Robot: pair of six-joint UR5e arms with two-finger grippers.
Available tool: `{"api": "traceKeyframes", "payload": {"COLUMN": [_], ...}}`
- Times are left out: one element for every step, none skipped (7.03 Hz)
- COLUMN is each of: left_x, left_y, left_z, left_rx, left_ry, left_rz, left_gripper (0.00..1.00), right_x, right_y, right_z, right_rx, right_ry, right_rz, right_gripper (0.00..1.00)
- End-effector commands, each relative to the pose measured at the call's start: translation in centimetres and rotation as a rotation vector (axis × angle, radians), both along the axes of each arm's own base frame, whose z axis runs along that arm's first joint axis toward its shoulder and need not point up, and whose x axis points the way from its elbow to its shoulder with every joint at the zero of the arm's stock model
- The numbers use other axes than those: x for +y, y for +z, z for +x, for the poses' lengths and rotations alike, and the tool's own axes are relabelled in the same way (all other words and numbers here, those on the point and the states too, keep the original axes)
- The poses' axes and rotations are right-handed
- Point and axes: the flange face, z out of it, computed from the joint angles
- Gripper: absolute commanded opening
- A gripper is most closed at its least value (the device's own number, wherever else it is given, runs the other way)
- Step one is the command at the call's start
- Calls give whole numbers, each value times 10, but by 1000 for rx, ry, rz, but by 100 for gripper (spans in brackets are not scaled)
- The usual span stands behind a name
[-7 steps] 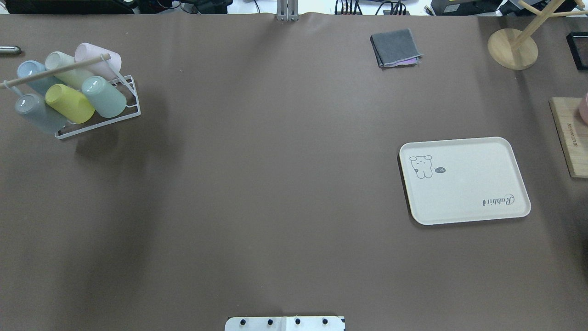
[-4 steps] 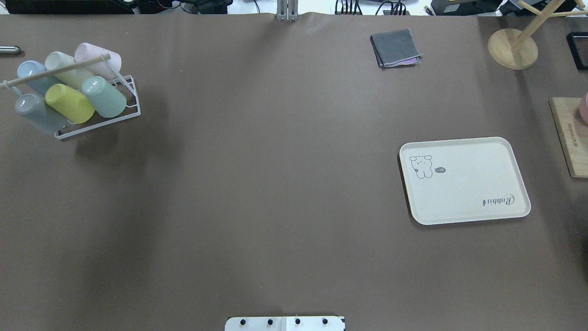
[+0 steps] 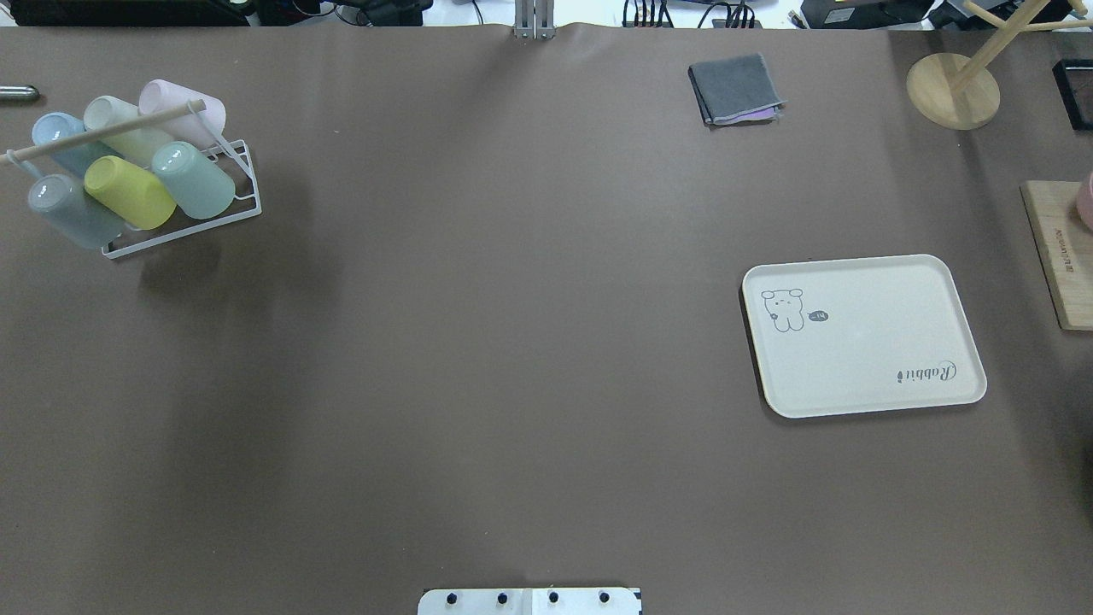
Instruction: Pick up and place green cup on tray
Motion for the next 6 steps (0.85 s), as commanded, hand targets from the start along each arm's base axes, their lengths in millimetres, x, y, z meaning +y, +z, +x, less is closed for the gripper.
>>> {"api": "traceKeyframes", "payload": {"left_x": [-15, -21, -34, -38, -37, -39], "left_y": [-30, -43, -61, -73, -82, -116], "left_z": [25, 47, 69, 104, 125, 153], "left_rx": [-11, -14, -53, -100, -146, -240], "left_ry": [48, 88, 105, 138, 151, 151], "left_rz": [120, 147, 188, 225, 226, 236], "left_gripper": [99, 99, 99, 99, 99, 99], "right_x": [2, 3, 4, 3, 0, 0], "right_y": [2, 1, 4, 6, 3, 1], "right_z": [0, -1, -2, -2, -2, -7], "right_rx": [-1, -22, -34, -32, -32, -27], "right_ry": [0, -1, -1, -1, 10, 47], "right_rz": [-5, -8, -18, -22, -27, -66], "right_gripper": [100, 100, 100, 100, 100, 100]}}
